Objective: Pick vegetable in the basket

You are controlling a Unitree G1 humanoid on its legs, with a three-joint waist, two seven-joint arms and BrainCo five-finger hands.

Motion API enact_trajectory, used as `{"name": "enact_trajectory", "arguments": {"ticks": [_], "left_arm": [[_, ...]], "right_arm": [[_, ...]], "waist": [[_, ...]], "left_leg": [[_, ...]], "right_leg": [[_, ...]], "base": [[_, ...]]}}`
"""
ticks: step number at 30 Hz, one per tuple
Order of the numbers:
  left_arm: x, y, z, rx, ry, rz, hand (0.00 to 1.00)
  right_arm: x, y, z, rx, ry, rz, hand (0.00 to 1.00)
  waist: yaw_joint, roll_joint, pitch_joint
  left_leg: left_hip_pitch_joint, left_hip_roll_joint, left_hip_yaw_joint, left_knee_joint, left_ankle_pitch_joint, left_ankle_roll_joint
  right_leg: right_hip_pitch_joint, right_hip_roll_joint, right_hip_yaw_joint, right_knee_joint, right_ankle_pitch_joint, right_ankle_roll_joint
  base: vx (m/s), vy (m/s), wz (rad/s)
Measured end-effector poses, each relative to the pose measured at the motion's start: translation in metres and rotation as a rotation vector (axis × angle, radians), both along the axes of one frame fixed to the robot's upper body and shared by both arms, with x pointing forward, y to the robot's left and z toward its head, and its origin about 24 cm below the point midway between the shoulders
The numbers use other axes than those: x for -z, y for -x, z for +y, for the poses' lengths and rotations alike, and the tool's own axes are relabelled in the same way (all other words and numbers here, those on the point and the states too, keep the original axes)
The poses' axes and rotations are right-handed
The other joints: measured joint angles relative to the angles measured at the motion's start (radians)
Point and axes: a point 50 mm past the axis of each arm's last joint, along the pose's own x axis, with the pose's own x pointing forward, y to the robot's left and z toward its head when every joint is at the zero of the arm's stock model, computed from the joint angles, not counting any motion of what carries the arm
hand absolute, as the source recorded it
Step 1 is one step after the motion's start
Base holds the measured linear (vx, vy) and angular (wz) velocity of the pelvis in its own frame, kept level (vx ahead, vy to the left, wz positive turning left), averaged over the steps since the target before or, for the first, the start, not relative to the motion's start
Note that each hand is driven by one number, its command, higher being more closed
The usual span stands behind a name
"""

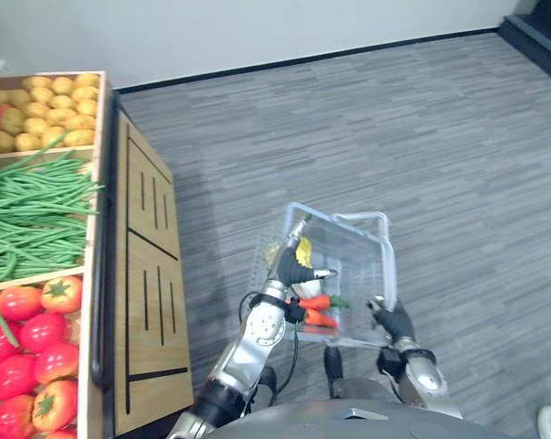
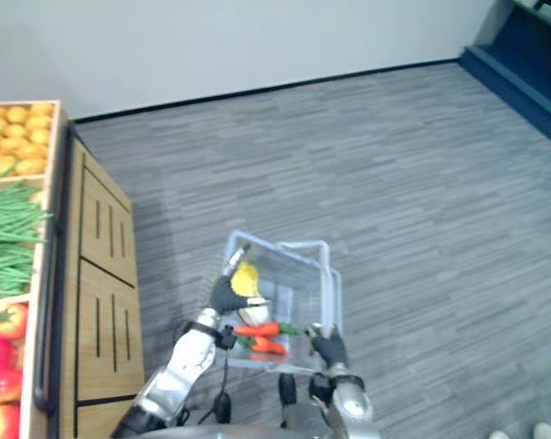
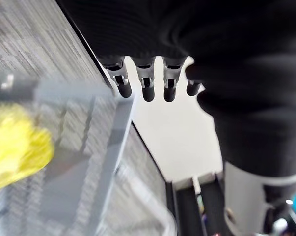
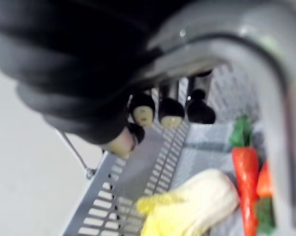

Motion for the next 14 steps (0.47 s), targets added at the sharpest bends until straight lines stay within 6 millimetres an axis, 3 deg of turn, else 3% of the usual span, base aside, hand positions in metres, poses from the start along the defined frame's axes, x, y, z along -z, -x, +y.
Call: {"name": "enact_trajectory", "arguments": {"ticks": [3, 7, 10, 14], "left_arm": [[0.004, 0.002, 0.019, -0.018, 0.172, 0.053, 0.00], [0.022, 0.006, 0.031, -0.067, 0.189, 0.127, 0.00], [0.068, 0.017, 0.055, -0.198, 0.141, 0.327, 0.00], [0.139, 0.064, 0.092, -0.359, -0.033, 0.716, 0.00]], "right_arm": [[0.013, 0.010, -0.011, 0.088, 0.013, 0.087, 1.00], [0.020, 0.015, -0.019, 0.155, 0.014, 0.131, 1.00], [0.023, 0.022, -0.028, 0.202, 0.024, 0.159, 1.00], [0.026, 0.028, -0.033, 0.242, 0.035, 0.189, 1.00]], "waist": [[-0.007, -0.002, -0.006], [-0.004, -0.013, -0.012], [-0.012, -0.018, -0.013], [-0.016, -0.041, -0.026]], "left_leg": [[0.002, -0.001, -0.016, -0.001, 0.000, 0.000], [0.009, -0.003, -0.025, -0.001, 0.001, 0.001], [0.034, -0.002, -0.025, -0.007, 0.001, 0.001], [0.039, 0.000, -0.024, -0.014, 0.004, -0.001]], "right_leg": [[0.014, -0.003, -0.019, 0.000, -0.001, 0.005], [0.021, -0.006, -0.027, 0.000, -0.002, 0.007], [0.046, -0.005, -0.028, 0.000, -0.004, 0.008], [0.049, -0.004, -0.030, -0.001, -0.007, 0.010]], "base": [[0.02, 0.017, 0.16], [0.02, 0.015, 0.08], [-0.01, 0.000, 0.00], [-0.04, -0.007, 0.00]]}}
